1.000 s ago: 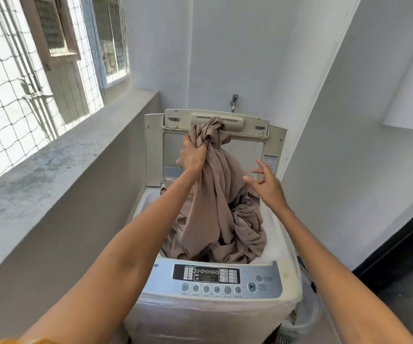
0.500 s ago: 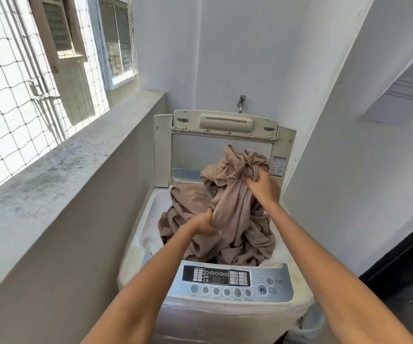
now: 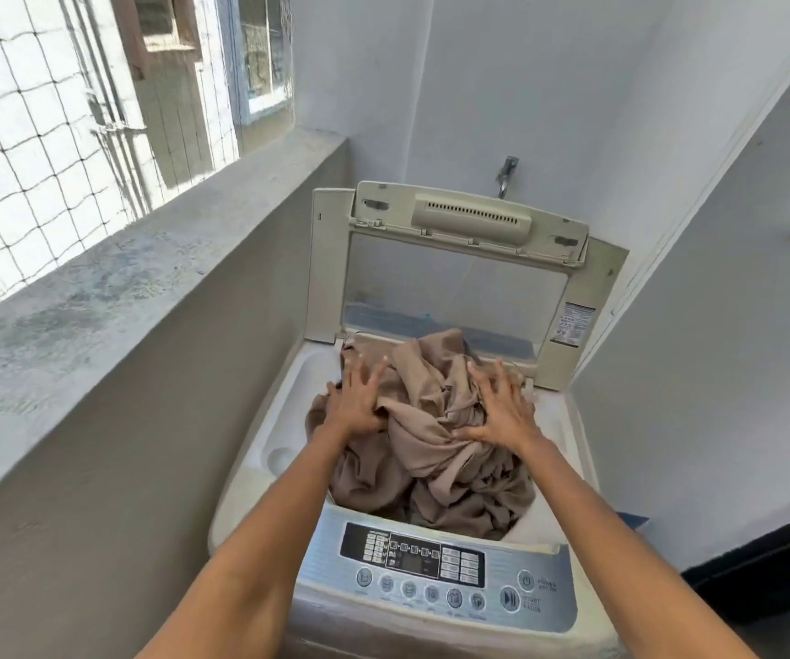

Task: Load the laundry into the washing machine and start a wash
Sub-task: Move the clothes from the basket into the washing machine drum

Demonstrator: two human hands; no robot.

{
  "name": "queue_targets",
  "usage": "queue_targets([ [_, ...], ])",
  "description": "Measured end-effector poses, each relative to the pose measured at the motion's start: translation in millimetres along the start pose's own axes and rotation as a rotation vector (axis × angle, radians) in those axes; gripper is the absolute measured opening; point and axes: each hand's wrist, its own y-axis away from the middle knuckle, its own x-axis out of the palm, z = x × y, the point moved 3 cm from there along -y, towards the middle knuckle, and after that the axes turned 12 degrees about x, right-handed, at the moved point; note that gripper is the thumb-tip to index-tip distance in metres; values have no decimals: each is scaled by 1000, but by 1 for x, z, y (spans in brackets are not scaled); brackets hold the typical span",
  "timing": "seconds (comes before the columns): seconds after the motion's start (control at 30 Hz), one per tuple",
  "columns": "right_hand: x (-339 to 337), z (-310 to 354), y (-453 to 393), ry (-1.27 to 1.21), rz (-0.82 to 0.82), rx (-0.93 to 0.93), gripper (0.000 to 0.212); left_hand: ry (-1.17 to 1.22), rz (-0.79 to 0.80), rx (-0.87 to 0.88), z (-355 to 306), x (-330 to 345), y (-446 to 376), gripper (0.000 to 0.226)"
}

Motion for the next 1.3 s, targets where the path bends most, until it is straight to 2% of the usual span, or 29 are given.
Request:
queue_targets([
  [0.1, 35, -6, -17, 49, 257, -53, 118, -67, 207, 33, 5, 33, -13, 99],
  [0.23, 110, -6, -15, 87, 495, -120, 118, -139, 534, -8, 27, 92, -9, 95],
  [0.37, 179, -9, -2, 89, 703, -95, 104, -263, 638, -27, 30, 137, 3, 91],
  [0.43, 197, -14, -1, 133, 756, -80, 94, -254, 748, -27, 26, 146, -1, 97],
  [0.53, 189, -17, -12, 92, 848, -136, 88, -35, 908, -40, 27, 133, -15, 110],
  [0.6, 163, -22, -24, -21, 915, -128, 74, 332, 915, -106, 30, 113, -24, 107],
  [0.63, 146, -25, -33, -113, 861, -89, 54, 497, 850, -141, 31, 102, -27, 101],
  [0.67, 126, -27, -41, -198, 720, -66, 25, 617, 734, -175, 32, 91, -30, 92],
  [0.7, 108, -31, -50, -283, 535, -37, 22, 697, 577, -213, 34, 83, -33, 84],
  [0.73, 92, -34, -56, -359, 338, -4, 35, 741, 421, -243, 35, 78, -36, 80],
  [0.77, 80, -34, -57, -428, 193, 19, 35, 747, 313, -250, 35, 78, -38, 78],
  [0.83, 70, -25, -53, -405, -9, -63, 28, 645, 301, -220, 25, 91, -39, 79],
  [0.87, 71, -15, -47, -308, -57, -127, 39, 595, 326, -204, 20, 100, -39, 79],
  [0.9, 80, -6, -43, -210, -45, -172, 63, 607, 319, -203, 15, 109, -41, 78],
  [0.93, 94, 2, -39, -111, 10, -165, 86, 673, 273, -211, 11, 115, -44, 77],
  [0.97, 107, 5, -37, -39, 63, -112, 98, 753, 206, -216, 8, 117, -50, 75],
  [1.0, 117, 6, -39, 22, 100, -55, 95, 820, 135, -220, 6, 116, -54, 74],
  [1.07, 125, 1, -53, 109, 105, 39, 58, 880, 33, -220, 7, 113, -62, 71],
  [1.1, 119, -1, -61, 70, 63, 92, 42, 877, -6, -215, 9, 112, -64, 69],
  [1.23, 70, -34, -96, -629, -294, 523, 27, 683, -183, -120, 17, 105, -57, 65],
  [1.27, 60, -42, -100, -710, -393, 516, 24, 575, -235, -86, 18, 103, -54, 65],
  [1.3, 54, -47, -102, -732, -453, 430, 23, 466, -282, -64, 19, 103, -52, 65],
])
